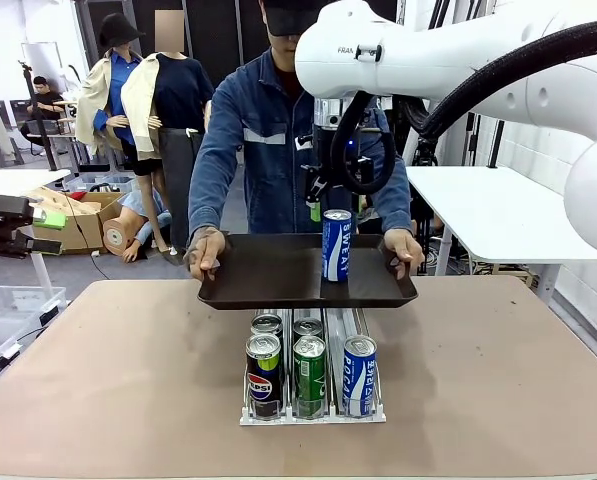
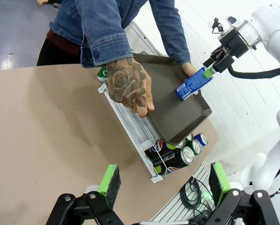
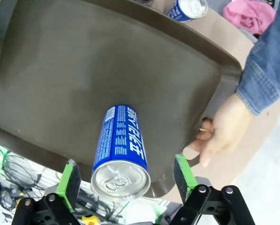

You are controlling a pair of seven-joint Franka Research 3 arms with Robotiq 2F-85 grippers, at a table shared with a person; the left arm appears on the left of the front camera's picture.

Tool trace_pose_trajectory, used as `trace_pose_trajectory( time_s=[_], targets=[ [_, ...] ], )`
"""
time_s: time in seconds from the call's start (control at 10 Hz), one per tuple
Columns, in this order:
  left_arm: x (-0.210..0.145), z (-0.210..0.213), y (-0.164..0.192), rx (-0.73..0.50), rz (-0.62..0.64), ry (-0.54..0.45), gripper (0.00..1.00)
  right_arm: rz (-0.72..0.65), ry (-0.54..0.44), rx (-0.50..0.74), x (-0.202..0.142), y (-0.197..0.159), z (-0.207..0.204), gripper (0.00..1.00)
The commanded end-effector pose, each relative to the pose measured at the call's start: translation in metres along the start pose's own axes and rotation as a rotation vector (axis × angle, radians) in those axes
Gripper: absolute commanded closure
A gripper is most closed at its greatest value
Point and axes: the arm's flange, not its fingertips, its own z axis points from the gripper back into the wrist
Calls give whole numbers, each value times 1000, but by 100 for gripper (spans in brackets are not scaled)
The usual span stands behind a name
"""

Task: Retrieve and hand over the desired beverage to the person.
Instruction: Place the picked can on the Handle tray extended by the person.

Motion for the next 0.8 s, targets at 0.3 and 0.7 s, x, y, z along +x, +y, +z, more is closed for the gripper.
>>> trace_pose_trajectory(
  time_s=[0.3,0.7],
  targets=[
    [-1,2,0,-11,-5,-6,0,1,0,-21,-2,0,3,0],
    [-1,2,0,-11,-5,-6,0,1,0,-21,-2,0,3,0]
  ],
)
